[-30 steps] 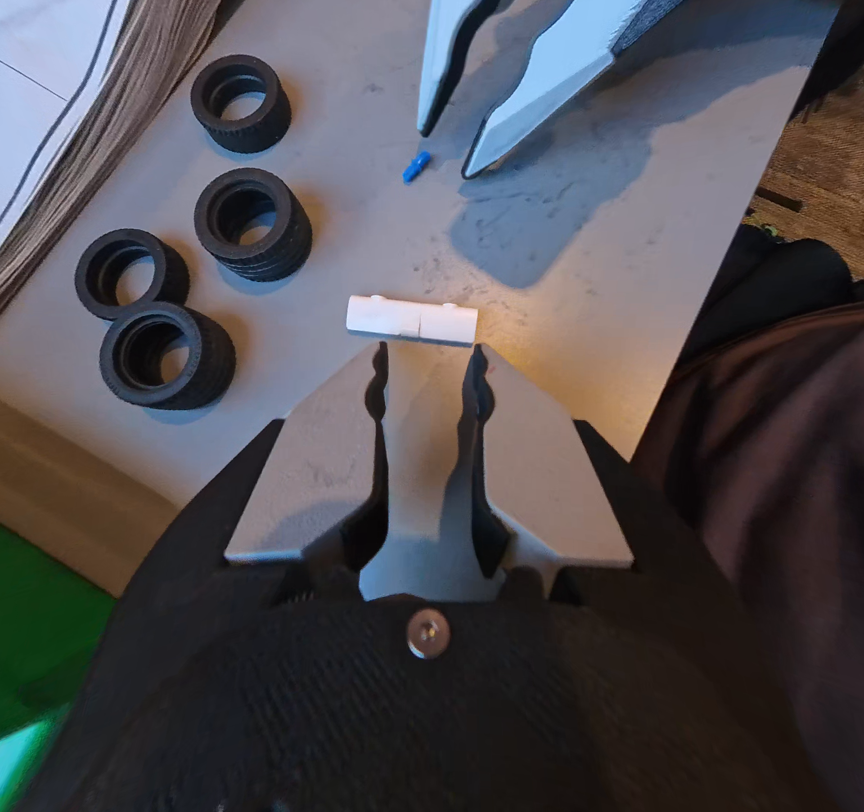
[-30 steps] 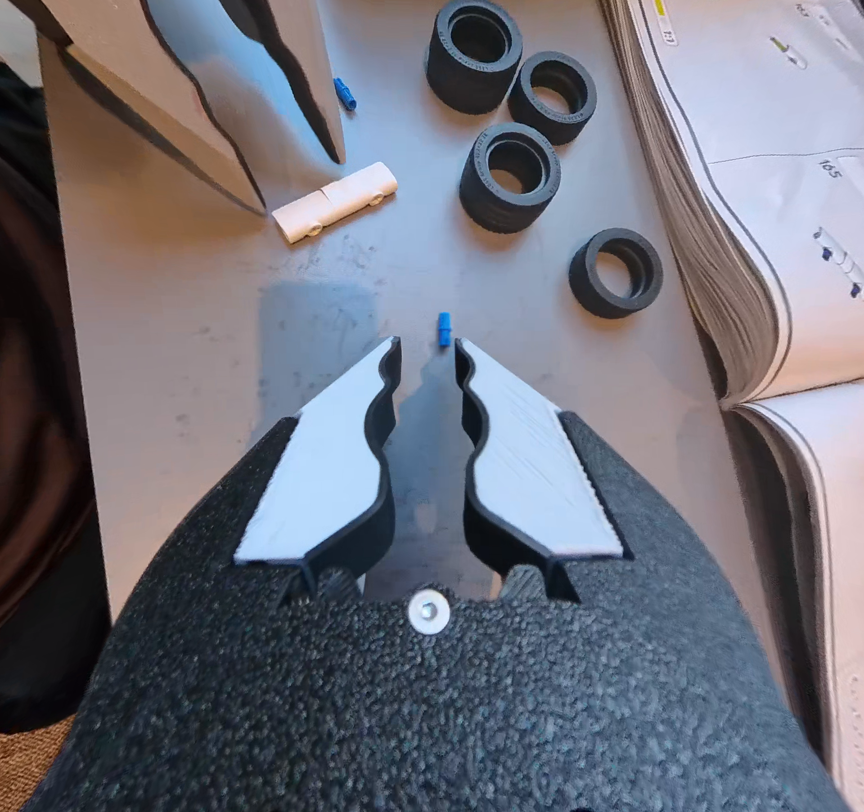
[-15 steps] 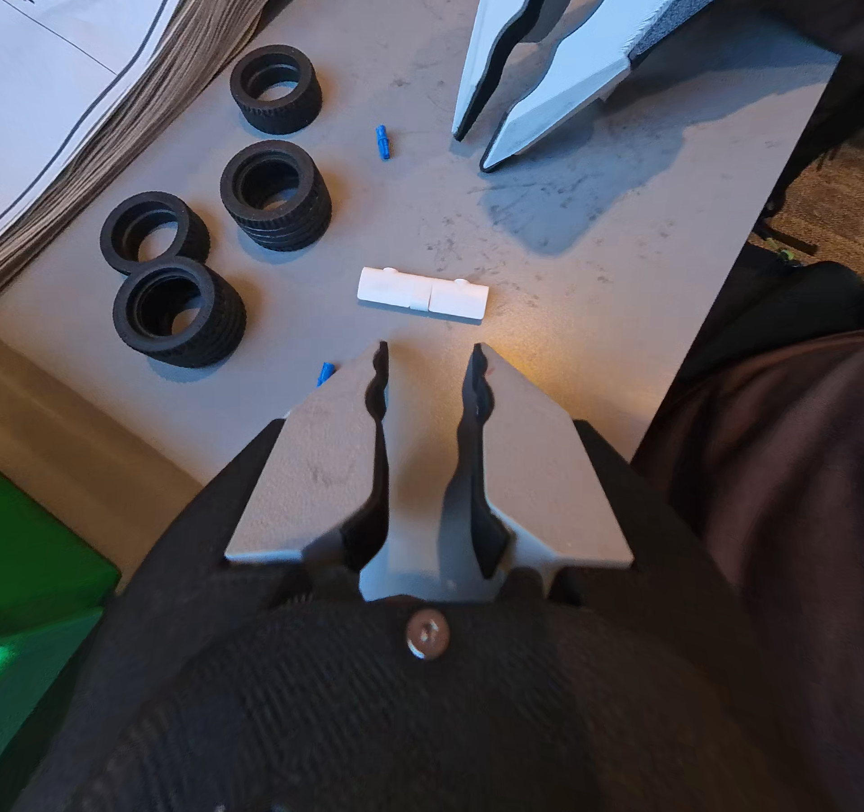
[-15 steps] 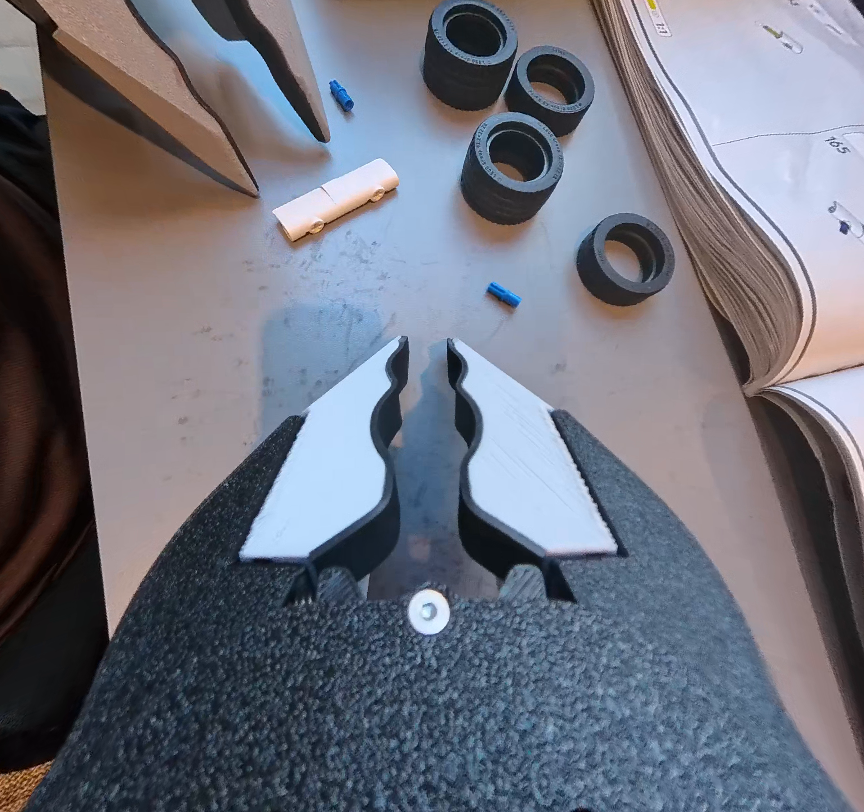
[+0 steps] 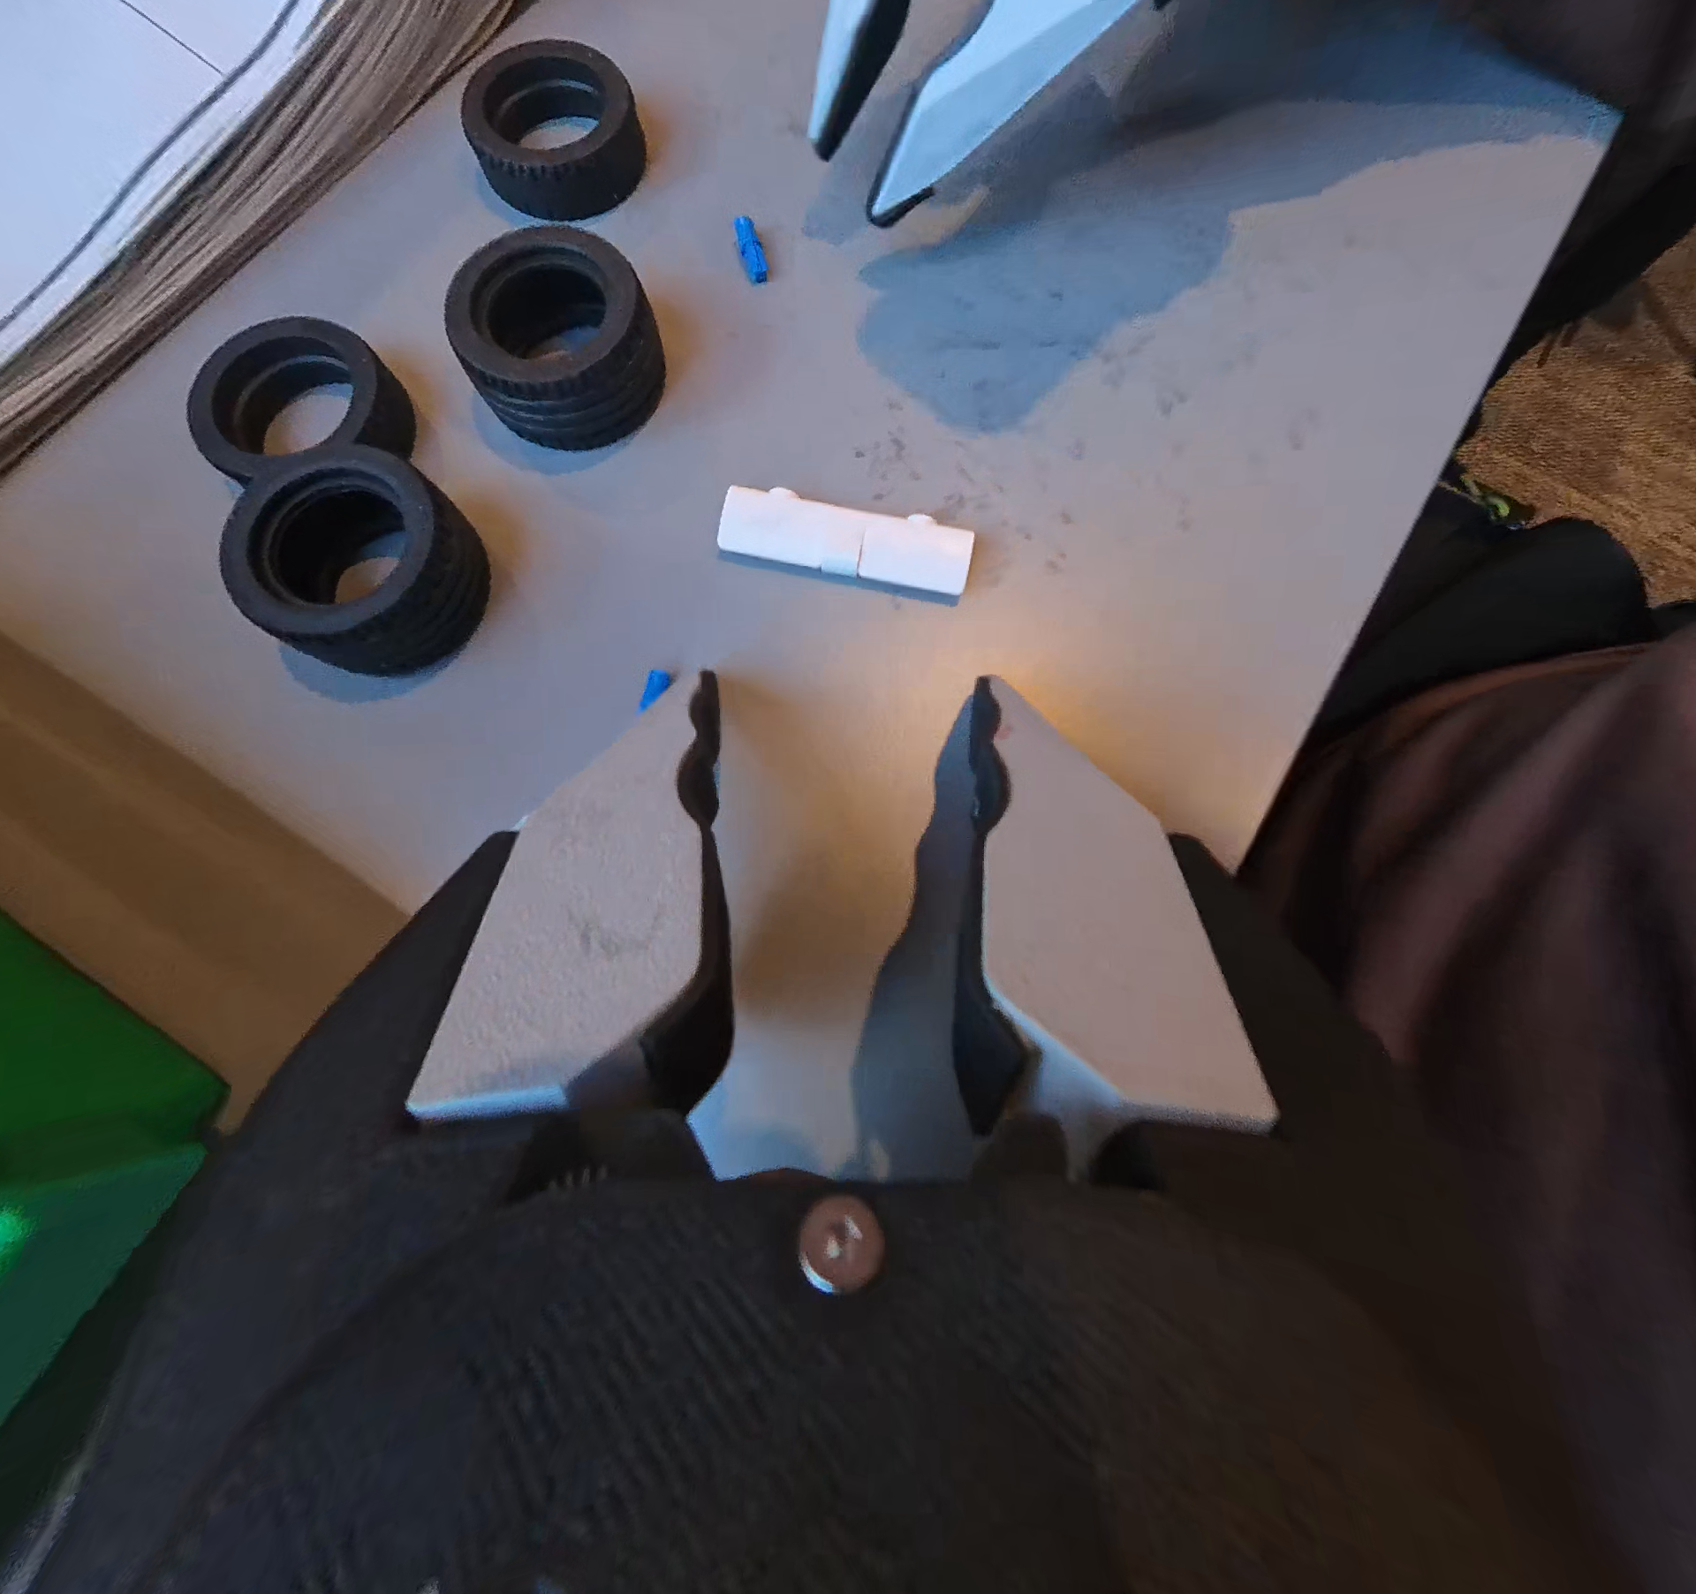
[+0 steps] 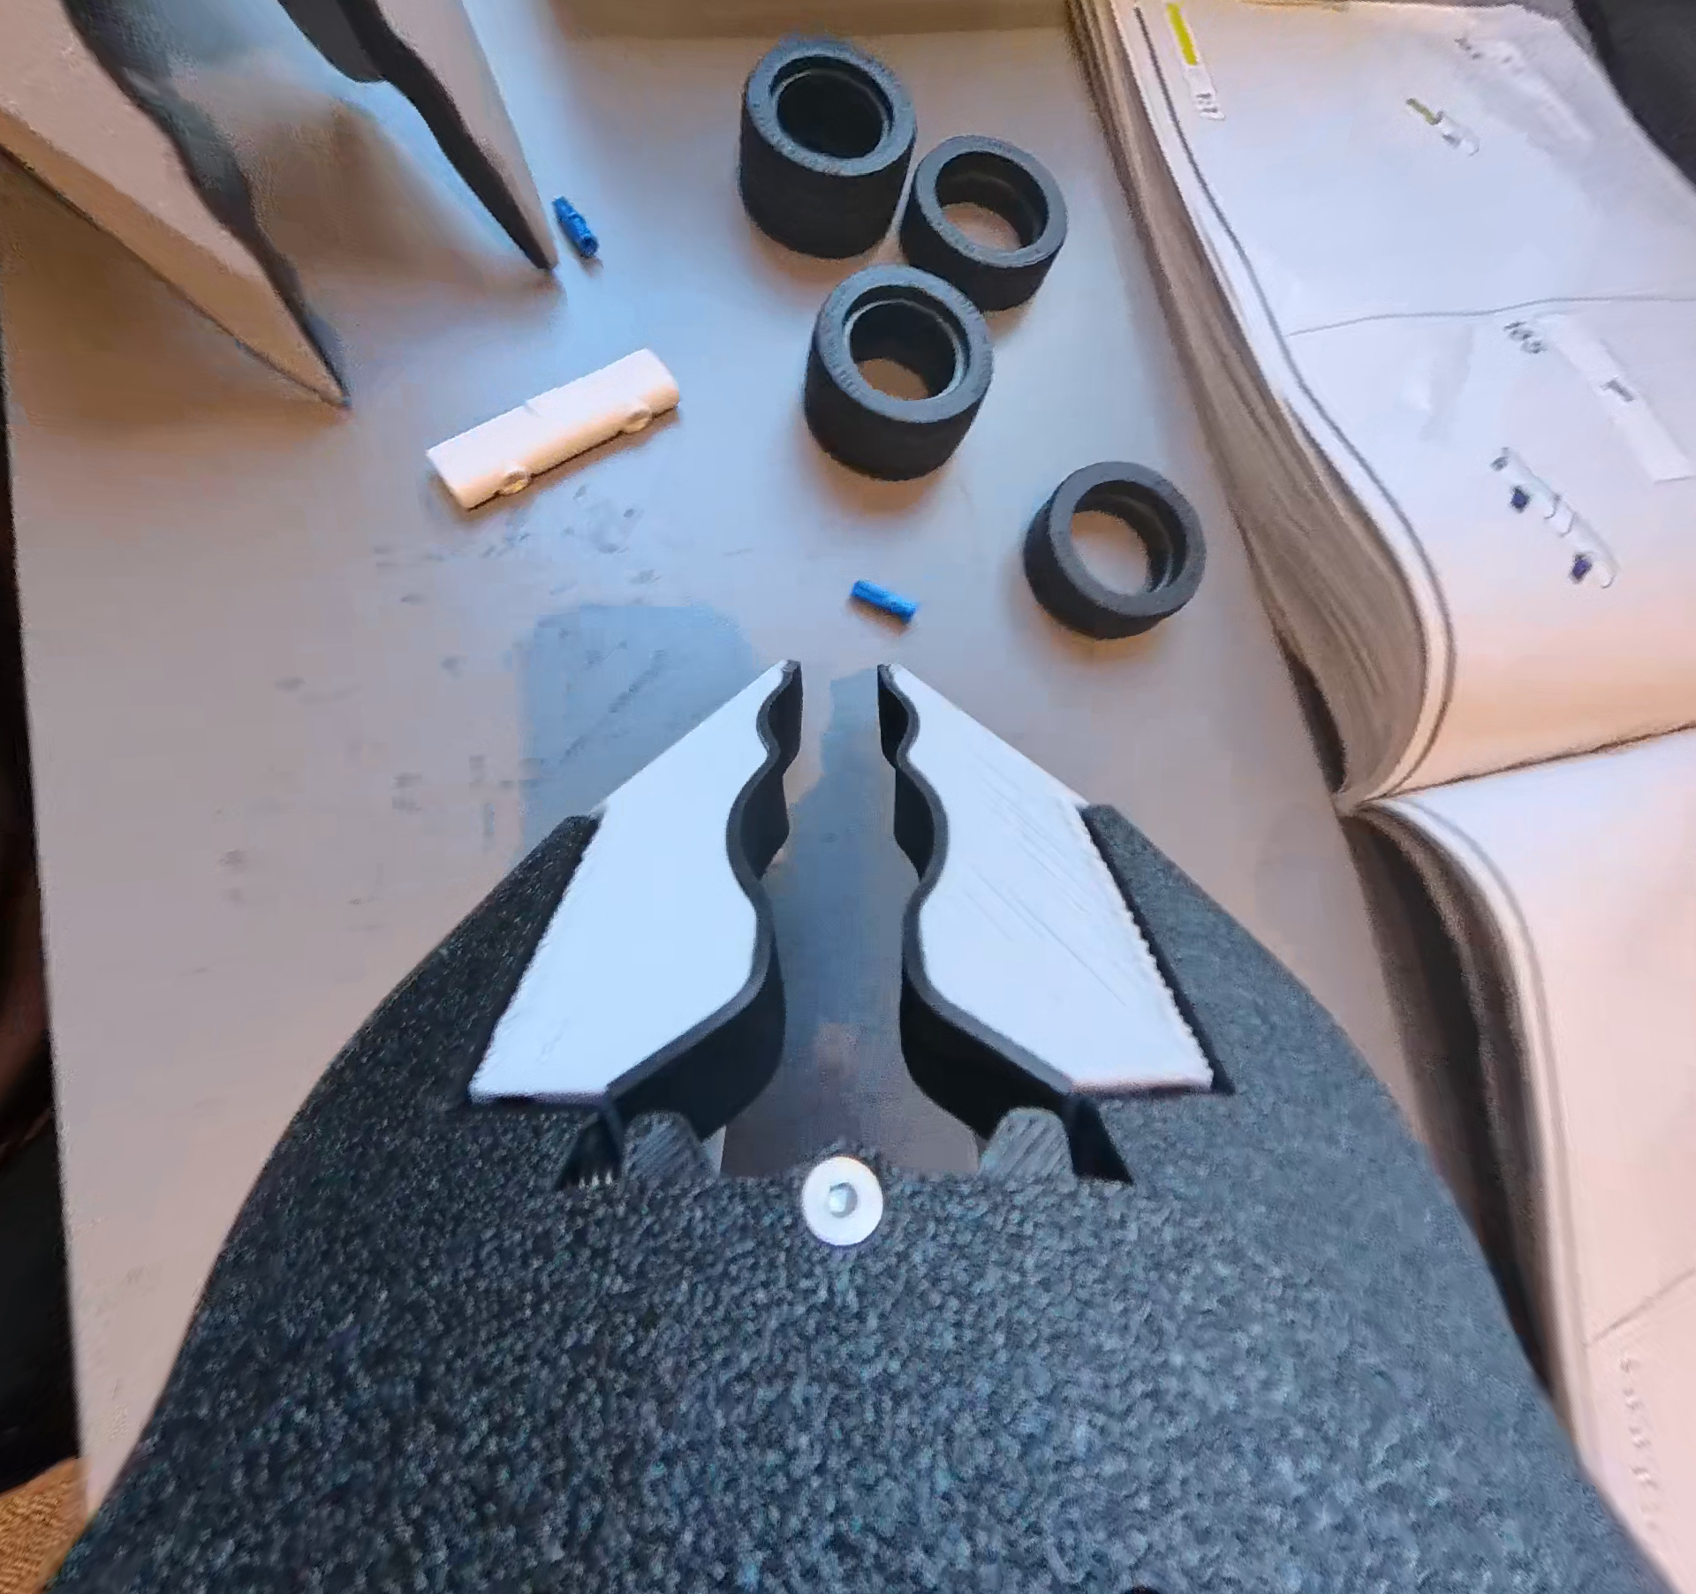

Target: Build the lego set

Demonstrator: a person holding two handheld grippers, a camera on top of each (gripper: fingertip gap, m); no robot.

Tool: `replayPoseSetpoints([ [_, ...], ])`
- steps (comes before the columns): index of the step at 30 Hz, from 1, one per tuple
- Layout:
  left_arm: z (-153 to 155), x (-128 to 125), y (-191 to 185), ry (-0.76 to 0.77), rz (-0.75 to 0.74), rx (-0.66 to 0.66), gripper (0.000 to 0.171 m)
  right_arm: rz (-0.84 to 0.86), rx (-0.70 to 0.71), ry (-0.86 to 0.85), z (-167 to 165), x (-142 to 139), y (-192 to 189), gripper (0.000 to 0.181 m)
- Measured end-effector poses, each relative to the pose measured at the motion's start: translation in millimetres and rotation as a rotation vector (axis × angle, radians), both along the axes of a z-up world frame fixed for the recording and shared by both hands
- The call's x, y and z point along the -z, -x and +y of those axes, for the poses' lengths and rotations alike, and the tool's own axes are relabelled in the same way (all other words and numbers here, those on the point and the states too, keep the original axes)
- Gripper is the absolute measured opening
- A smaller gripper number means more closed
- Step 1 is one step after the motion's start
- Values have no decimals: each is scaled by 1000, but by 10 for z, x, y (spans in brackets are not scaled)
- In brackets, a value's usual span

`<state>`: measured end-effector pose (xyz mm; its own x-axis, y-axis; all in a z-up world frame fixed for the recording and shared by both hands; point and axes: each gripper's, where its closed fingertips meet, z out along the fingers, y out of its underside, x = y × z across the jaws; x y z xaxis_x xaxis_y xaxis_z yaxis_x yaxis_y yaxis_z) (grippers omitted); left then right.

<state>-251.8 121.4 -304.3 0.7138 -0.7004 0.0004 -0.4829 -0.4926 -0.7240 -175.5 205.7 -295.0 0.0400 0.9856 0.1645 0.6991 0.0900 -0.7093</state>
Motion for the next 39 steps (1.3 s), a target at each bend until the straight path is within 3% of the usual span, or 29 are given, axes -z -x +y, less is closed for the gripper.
replayPoseSetpoints([
  [7, 138, -79, -133, 21, 9, 73, 74, -118, -128, 7, 122, -25, 105, 19],
  [12, 164, -7, -177, 71, 61, 153, 71, -195, -202, 48, 101, 109, 121, 18],
  [16, 187, 38, -193, 85, 95, 177, 67, -170, -213, 91, 61, 130, 140, 7],
  [19, 191, 31, -218, 80, 89, 193, 55, -139, -194, 108, 7, 128, 141, 6],
  [29, 205, 31, -479, 57, 62, 288, 55, -33, -115, 142, -288, 120, 87, 4],
  [39, 187, 27, -517, 55, 103, 313, 55, 6, -144, 139, -300, 121, 72, 6],
])
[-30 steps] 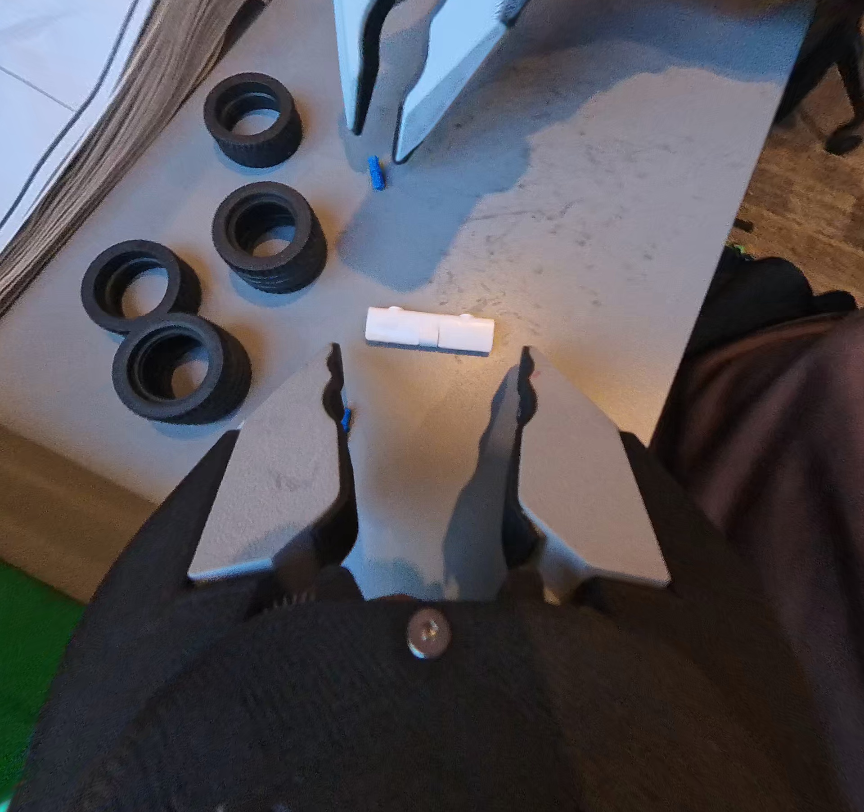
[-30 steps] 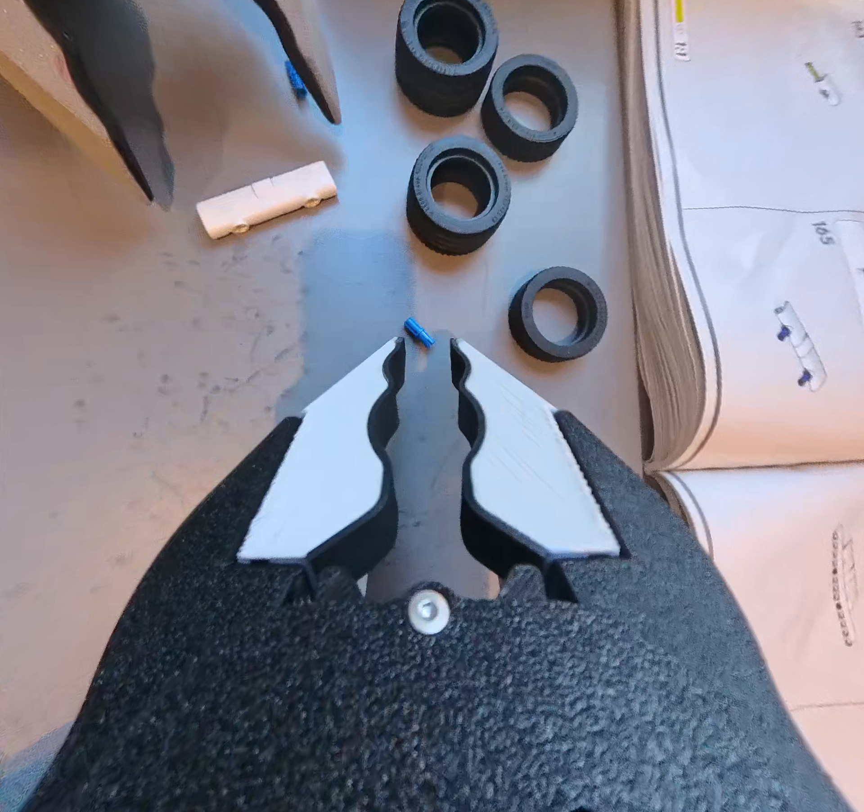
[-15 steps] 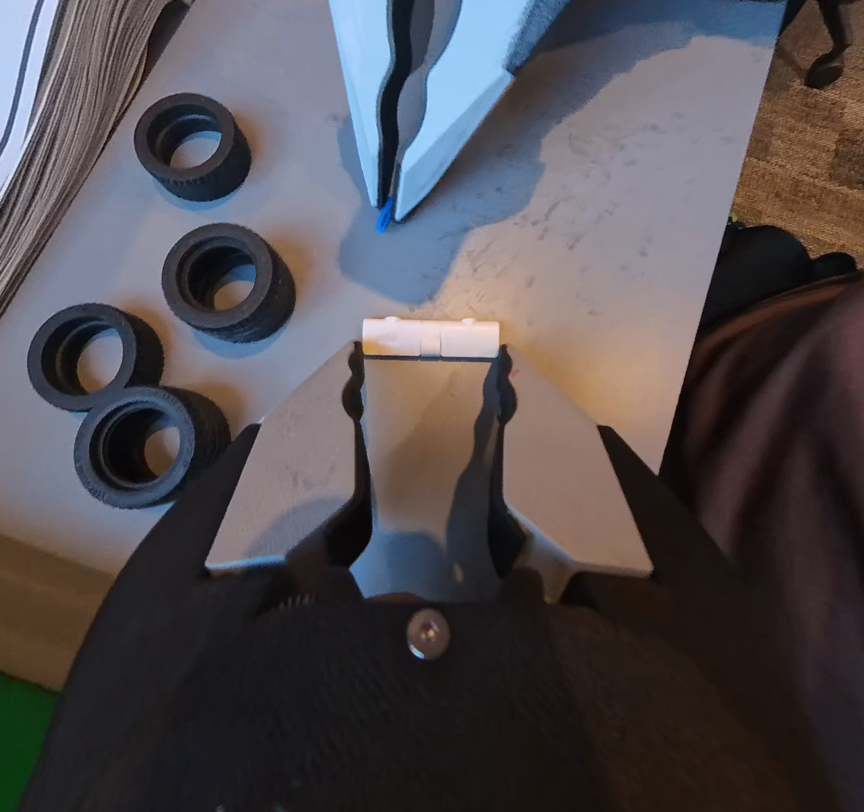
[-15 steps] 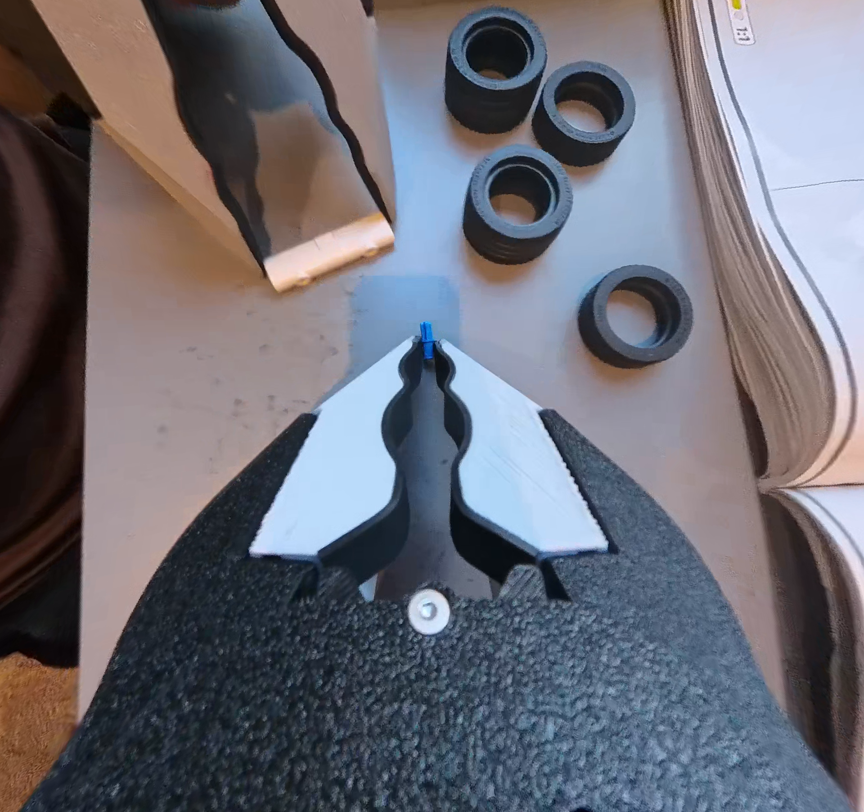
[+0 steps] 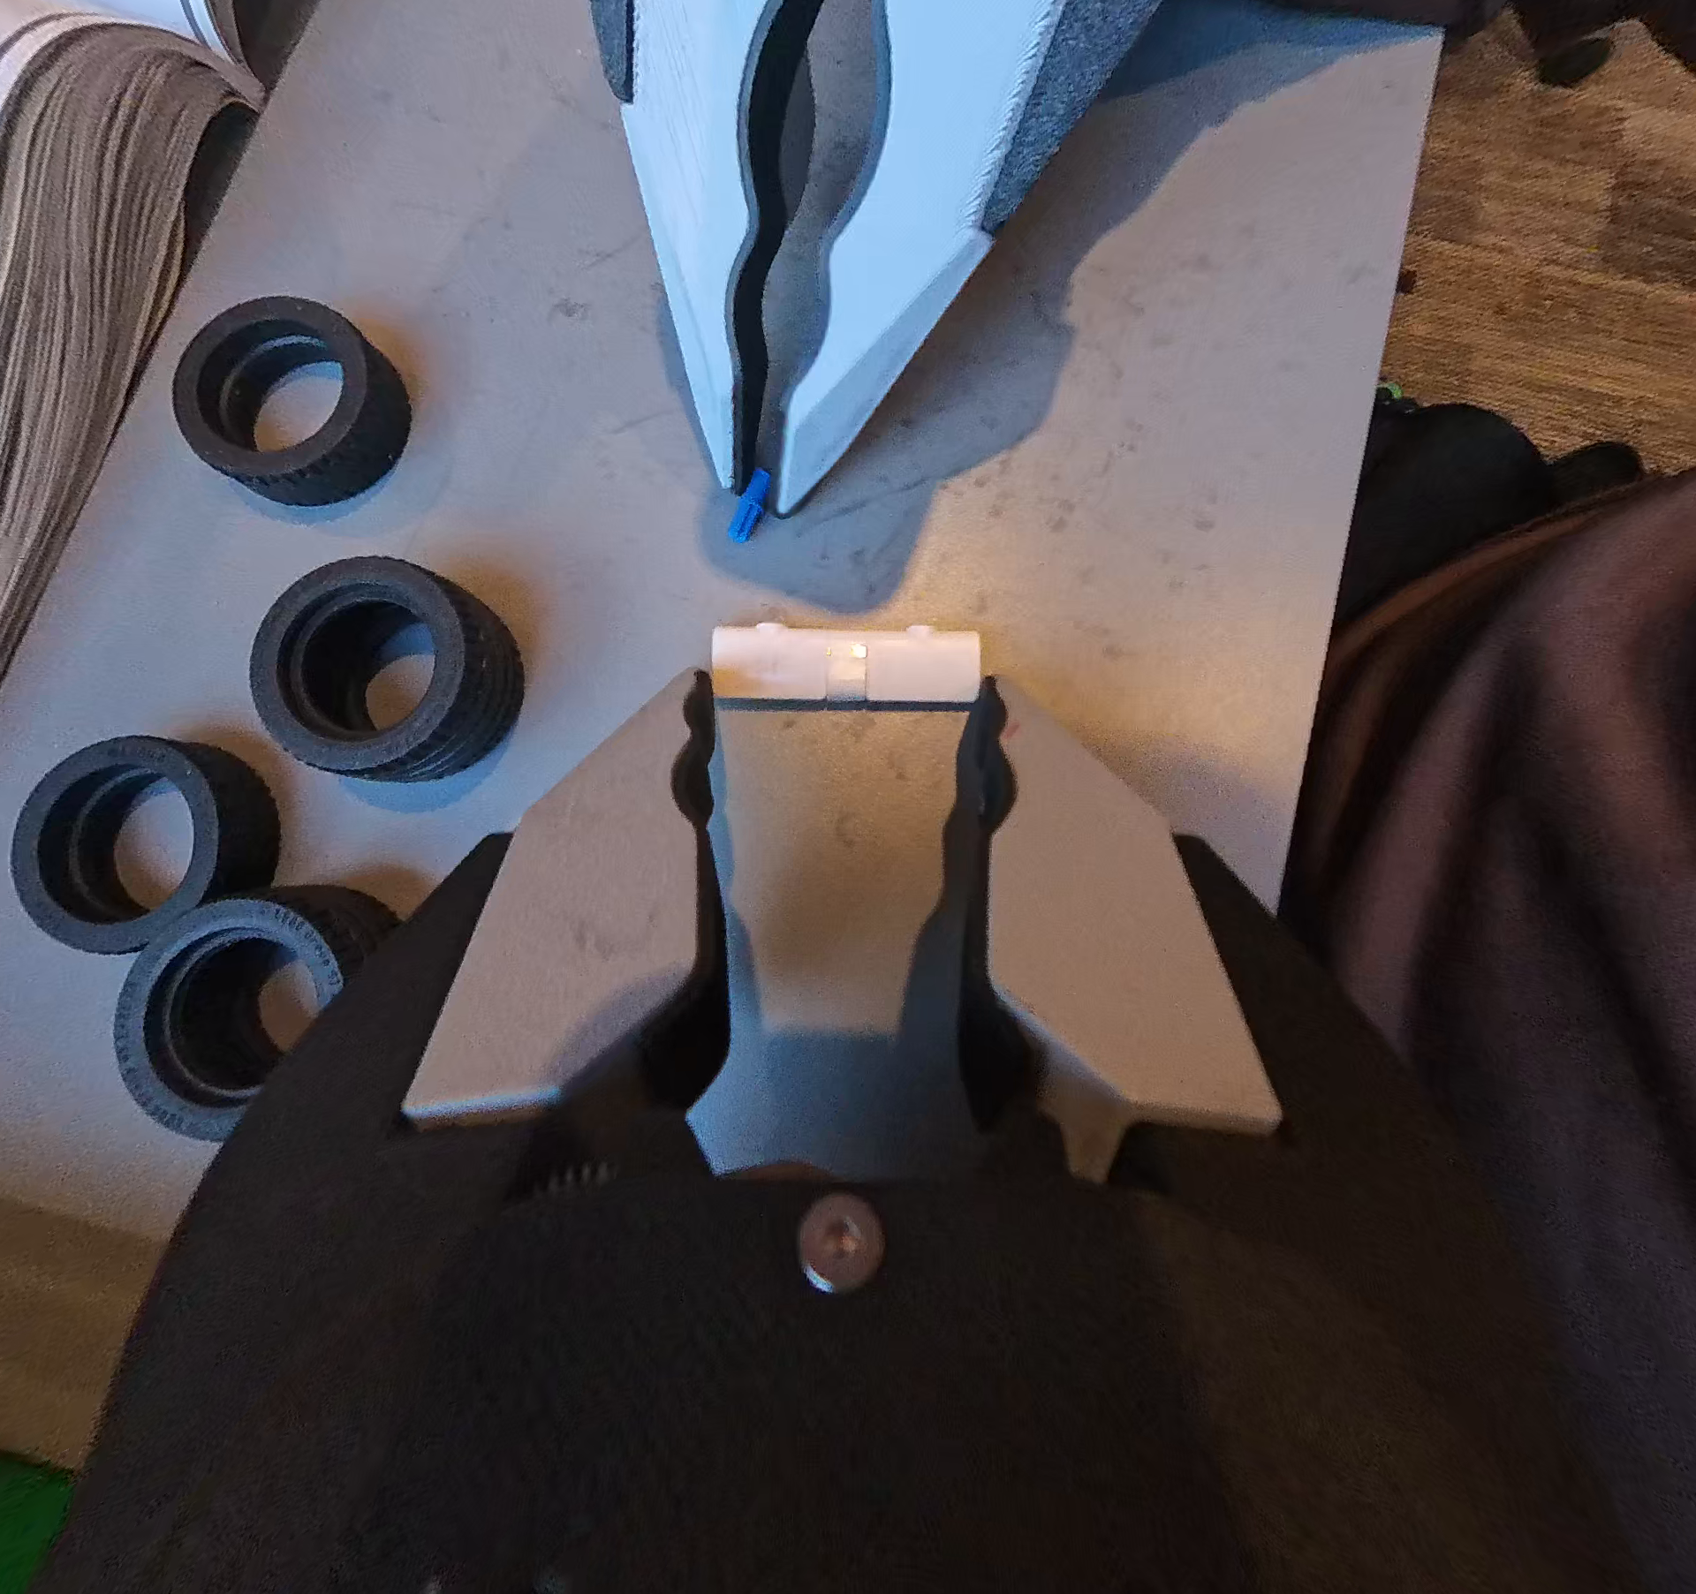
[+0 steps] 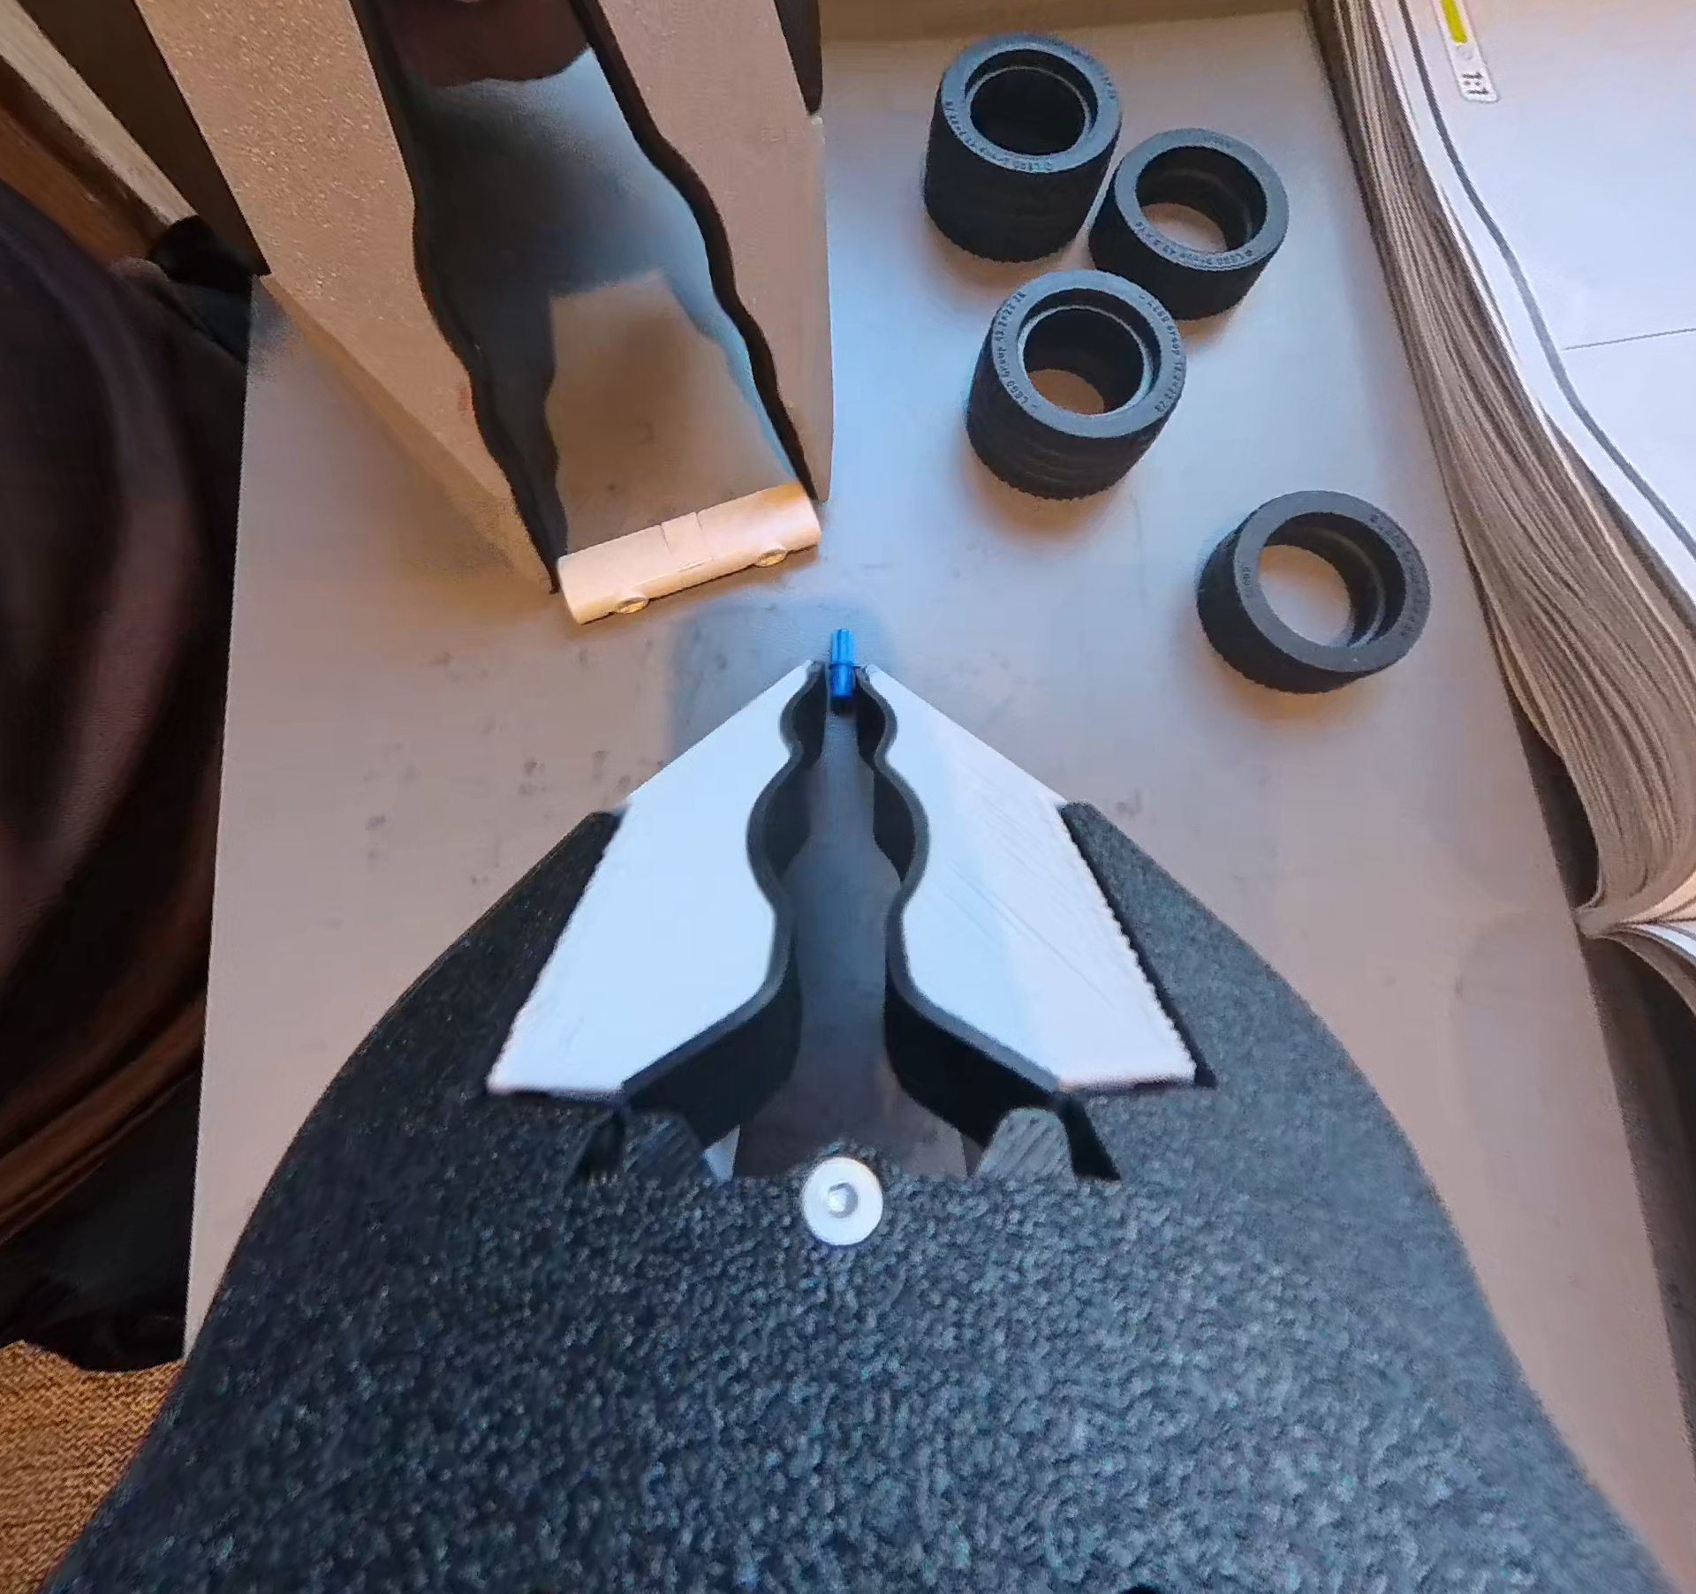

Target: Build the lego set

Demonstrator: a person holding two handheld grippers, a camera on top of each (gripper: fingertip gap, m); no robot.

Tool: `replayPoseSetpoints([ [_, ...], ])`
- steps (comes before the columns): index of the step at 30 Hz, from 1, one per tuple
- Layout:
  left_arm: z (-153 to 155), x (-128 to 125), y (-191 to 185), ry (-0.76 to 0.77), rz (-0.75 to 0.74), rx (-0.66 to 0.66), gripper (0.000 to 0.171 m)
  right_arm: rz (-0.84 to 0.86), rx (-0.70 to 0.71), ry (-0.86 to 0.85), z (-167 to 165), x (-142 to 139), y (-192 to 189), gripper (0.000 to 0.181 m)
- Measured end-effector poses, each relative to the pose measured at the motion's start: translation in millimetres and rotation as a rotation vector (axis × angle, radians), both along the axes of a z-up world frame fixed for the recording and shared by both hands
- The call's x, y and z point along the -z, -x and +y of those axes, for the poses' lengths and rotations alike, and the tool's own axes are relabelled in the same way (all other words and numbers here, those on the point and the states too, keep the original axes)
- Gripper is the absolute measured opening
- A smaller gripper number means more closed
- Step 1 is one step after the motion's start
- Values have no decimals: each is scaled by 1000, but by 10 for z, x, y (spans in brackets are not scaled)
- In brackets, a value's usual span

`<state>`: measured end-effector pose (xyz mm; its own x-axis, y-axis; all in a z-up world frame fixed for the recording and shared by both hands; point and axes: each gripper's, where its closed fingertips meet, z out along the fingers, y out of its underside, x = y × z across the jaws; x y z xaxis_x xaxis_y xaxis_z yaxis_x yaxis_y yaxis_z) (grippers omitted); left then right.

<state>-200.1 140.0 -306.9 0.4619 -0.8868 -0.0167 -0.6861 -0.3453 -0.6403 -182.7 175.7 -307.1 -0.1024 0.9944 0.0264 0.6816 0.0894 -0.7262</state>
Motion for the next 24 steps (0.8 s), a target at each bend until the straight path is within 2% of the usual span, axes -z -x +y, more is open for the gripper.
replayPoseSetpoints([
  [3, 8, -4, 10, -8, 24, -7, 57, 8, -14, 4, -11, -13, -11, 9],
  [11, 23, 9, 21, 24, 34, -17, 62, 2, -20, -13, 0, 1, -23, 4],
  [14, 34, -77, 32, -8, 25, -13, 61, 20, -31, -46, -17, -23, -24, 4],
  [18, 129, -302, -2, -75, -11, 11, 52, 91, -47, -27, -64, -136, -15, 4],
  [24, 240, -253, -117, -170, 81, 140, 22, 156, -84, -35, -153, -267, 5, 4],
])
